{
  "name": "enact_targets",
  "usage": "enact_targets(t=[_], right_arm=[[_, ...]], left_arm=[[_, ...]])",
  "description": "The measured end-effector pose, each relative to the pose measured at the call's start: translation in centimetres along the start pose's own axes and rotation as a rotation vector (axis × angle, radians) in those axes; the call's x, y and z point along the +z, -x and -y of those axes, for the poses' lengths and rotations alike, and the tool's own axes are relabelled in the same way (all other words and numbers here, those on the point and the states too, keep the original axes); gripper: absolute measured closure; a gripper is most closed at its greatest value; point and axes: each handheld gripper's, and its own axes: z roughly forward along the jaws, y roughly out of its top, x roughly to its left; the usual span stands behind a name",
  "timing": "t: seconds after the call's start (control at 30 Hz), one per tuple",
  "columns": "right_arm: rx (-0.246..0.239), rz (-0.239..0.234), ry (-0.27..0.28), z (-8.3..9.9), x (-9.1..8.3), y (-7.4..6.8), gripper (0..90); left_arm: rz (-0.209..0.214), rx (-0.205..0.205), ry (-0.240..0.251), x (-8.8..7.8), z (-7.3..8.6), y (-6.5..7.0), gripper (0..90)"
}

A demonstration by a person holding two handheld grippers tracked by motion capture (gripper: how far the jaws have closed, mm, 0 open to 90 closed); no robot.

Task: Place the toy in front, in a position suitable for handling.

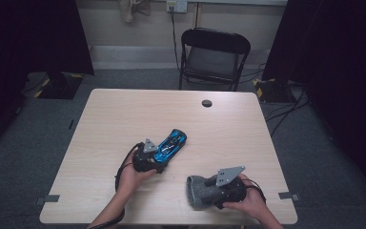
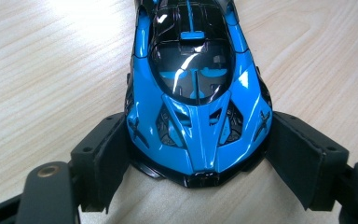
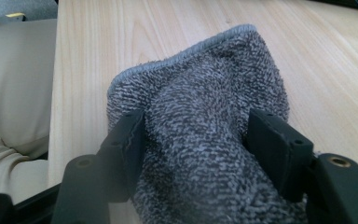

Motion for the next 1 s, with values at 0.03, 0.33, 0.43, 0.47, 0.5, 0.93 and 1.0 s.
enact_targets(t=[0.03, 0.33, 0.43, 0.47, 0.5, 0.93, 1.0], right_arm=[[0.003, -0.003, 0.003, 0.1, 0.0, 0.0, 38.7], [0.026, 0.011, -0.029, 0.5, 0.4, 0.1, 53.6], [0.055, 0.016, -0.031, 0.4, 0.3, 0.3, 61.6], [0.062, 0.018, -0.034, 0.4, 0.3, 0.3, 64.5], [0.071, 0.023, -0.035, 0.4, 0.3, 0.3, 66.8], [0.133, 0.075, -0.044, -0.9, 0.1, 0.1, 74.7], [0.163, 0.097, -0.007, -1.8, -0.1, 0.8, 74.9]], left_arm=[[-0.001, 0.002, -0.001, 0.0, 0.0, 0.0, 22.7], [-0.035, 0.004, 0.0, 0.0, 0.1, 0.4, 16.7], [-0.037, 0.028, 0.003, 0.0, 0.0, 0.4, 15.5], [-0.036, 0.031, 0.004, 0.0, 0.0, 0.5, 15.5], [-0.038, 0.04, 0.005, 0.0, 0.0, 0.5, 15.5], [-0.028, 0.032, 0.012, 0.1, -0.1, 0.3, 23.2], [-0.025, 0.033, 0.011, 0.1, -0.1, 0.3, 23.1]])
